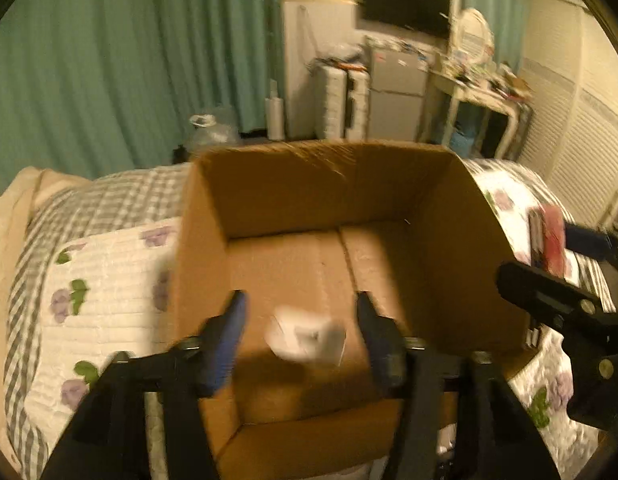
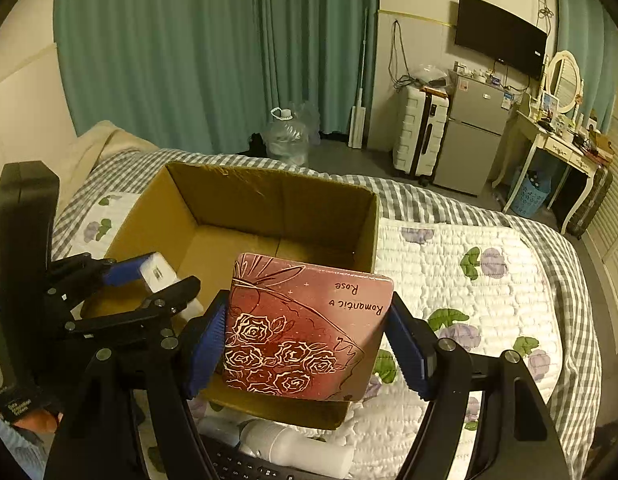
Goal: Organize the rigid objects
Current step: 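Lower both held items into the cardboard box and open both grippers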
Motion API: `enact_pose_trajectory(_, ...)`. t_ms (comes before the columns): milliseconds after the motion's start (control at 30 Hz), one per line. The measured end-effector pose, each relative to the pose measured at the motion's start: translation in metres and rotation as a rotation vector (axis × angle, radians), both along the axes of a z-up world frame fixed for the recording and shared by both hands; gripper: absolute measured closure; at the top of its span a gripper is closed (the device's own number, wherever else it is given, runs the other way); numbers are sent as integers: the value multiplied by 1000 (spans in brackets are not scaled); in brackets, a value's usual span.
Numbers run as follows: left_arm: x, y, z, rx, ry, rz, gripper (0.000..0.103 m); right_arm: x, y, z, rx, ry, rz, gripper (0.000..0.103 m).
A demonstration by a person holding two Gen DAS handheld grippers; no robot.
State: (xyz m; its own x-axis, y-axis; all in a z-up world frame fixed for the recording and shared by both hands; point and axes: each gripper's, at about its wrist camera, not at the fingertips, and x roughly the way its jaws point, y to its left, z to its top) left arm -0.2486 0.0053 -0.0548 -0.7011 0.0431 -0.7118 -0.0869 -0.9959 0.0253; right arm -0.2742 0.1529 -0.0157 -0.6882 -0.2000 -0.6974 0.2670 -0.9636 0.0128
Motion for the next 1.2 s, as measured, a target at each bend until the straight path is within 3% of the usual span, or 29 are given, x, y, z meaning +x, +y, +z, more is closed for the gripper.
enact_pose_trajectory(167,9,-16,21,49,46,10,38,-3,1,5,0,4,-1,29)
enact_pose_trajectory(333,16,-22,29,9,82,28,37,-17,-12,3,12,-8,30,29)
enact_pose_trajectory(667,21,-28,26,-24,101,36,37,-49,-32,-38,37,-66,67,28)
enact_pose_trajectory(733,25,-28,30,-28,105,40,37,-48,-32,-39,41,-64,64,24)
enact_pose_trajectory(833,38,-29,41,-41,121,53,37,-39,-27,-27,51,-32,41,15)
enact_pose_trajectory(1200,129,-28,101,-73,194,45,36,58,-7,70,36,100,35,13)
